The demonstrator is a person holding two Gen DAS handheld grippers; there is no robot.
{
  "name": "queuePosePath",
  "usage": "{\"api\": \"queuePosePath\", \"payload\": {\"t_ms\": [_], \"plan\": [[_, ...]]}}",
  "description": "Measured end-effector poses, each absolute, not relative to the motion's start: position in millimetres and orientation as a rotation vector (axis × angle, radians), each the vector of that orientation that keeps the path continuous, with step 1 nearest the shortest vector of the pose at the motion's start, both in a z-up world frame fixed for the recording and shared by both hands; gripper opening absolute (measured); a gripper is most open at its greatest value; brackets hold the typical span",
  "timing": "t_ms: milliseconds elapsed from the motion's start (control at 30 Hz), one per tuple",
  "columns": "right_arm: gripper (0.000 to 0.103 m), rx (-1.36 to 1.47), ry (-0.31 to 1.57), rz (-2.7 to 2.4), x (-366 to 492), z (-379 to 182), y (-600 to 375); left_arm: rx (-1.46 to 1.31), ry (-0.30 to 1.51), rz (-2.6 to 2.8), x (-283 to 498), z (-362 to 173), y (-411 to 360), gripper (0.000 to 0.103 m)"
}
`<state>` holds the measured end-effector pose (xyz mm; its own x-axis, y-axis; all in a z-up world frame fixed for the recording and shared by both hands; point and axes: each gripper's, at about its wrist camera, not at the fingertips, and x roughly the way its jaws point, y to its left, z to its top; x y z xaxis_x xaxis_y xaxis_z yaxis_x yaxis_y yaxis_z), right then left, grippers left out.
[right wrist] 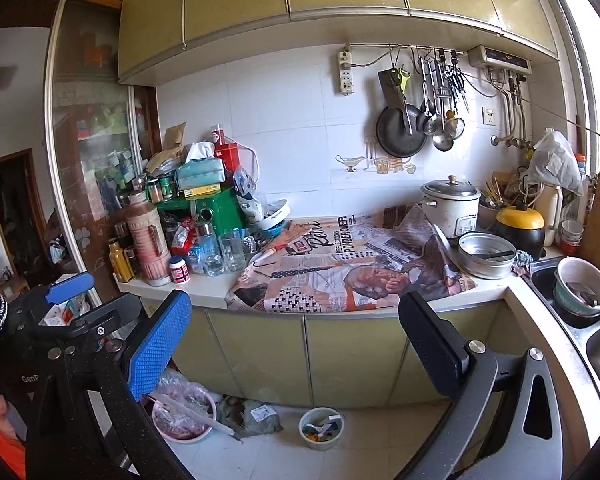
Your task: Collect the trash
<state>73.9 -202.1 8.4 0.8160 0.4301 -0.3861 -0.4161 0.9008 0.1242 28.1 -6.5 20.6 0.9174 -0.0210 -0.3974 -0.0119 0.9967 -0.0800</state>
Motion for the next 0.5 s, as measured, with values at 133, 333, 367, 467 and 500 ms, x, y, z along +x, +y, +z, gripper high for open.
{"api": "queuePosePath", "payload": {"t_ms": [133,333,367,467,500], "plan": [[0.103,0.031,0.419,0.444,71.2,9.1,-202.3,-0.078,0.408,-0.013,28.8,21.4,-10.6,0.103],[0.103,0.029,0.429,0.435,69.6,8.5,-201.8,-0.086,0.409,-0.025,29.5,21.6,-14.8,0.103],[0.103,0.030,0.431,0.433,69.9,8.4,-202.2,-0.087,0.410,-0.028,29.7,21.5,-15.3,0.103],[0.103,0.033,0.439,0.431,70.4,7.9,-202.0,-0.087,0.414,-0.028,31.9,21.3,-16.0,0.103],[0.103,0.034,0.442,0.431,70.9,8.2,-202.4,-0.089,0.415,-0.028,32.6,21.0,-15.8,0.103]]}}
